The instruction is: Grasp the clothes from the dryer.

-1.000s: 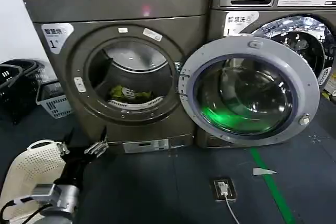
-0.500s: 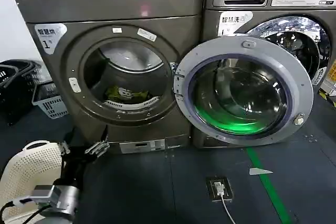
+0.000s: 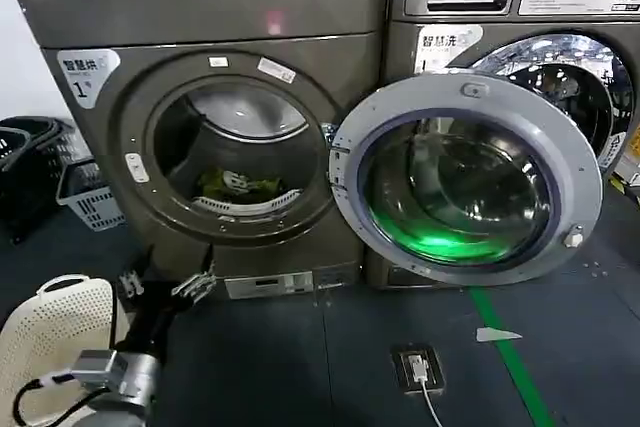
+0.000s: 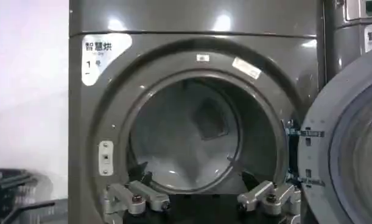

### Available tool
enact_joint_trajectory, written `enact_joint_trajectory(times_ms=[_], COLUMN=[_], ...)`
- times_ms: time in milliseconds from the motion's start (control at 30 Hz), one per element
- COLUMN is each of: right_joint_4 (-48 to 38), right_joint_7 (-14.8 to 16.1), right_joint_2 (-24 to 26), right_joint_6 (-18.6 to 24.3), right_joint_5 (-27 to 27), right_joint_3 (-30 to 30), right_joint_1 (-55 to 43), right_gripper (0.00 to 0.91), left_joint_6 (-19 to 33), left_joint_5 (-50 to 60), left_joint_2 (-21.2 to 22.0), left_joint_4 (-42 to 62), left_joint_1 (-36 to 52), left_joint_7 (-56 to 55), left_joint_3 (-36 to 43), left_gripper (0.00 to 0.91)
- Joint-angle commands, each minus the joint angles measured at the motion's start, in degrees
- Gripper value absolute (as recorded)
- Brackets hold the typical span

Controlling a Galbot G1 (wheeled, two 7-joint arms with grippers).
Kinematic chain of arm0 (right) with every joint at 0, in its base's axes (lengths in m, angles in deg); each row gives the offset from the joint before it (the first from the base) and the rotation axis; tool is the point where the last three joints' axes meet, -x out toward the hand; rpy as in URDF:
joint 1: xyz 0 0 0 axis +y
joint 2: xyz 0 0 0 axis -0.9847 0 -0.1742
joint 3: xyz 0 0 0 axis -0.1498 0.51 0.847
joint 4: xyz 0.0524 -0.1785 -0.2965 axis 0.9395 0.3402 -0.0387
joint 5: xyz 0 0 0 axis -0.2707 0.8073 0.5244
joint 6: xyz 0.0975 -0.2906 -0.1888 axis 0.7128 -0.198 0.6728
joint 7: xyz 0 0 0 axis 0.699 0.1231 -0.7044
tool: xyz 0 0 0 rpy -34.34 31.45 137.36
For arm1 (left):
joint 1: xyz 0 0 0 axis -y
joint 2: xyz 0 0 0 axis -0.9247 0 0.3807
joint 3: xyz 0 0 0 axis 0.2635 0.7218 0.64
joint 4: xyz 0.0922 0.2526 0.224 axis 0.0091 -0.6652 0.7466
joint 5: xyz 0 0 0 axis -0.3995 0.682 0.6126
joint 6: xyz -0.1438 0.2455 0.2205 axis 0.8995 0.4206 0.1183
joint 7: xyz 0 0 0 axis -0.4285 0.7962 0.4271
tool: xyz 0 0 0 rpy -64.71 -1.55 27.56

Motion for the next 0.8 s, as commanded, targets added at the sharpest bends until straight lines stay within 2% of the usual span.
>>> enact_joint_trajectory(times_ms=[33,800], right_joint_4=[0.17,0.32], right_joint_7=[-0.06,-1.17], right_joint_2=[-0.07,0.08], right_joint_6=[0.03,-0.40], right_joint_5=[-1.15,-0.85], right_joint_3=[-0.21,-0.83], right_joint_1=[0.15,0.58], right_gripper=[0.907,0.907], left_joint_6=[-0.03,0.13], left_joint_5=[0.01,-0.03], left_joint_2=[-0.11,-0.21], left_joint_4=[-0.14,-1.10], left_joint_1=[-0.09,-0.69], left_joint_7=[0.01,0.28], left_joint_3=[-0.01,-0.25], left_gripper=[0.907,0.907])
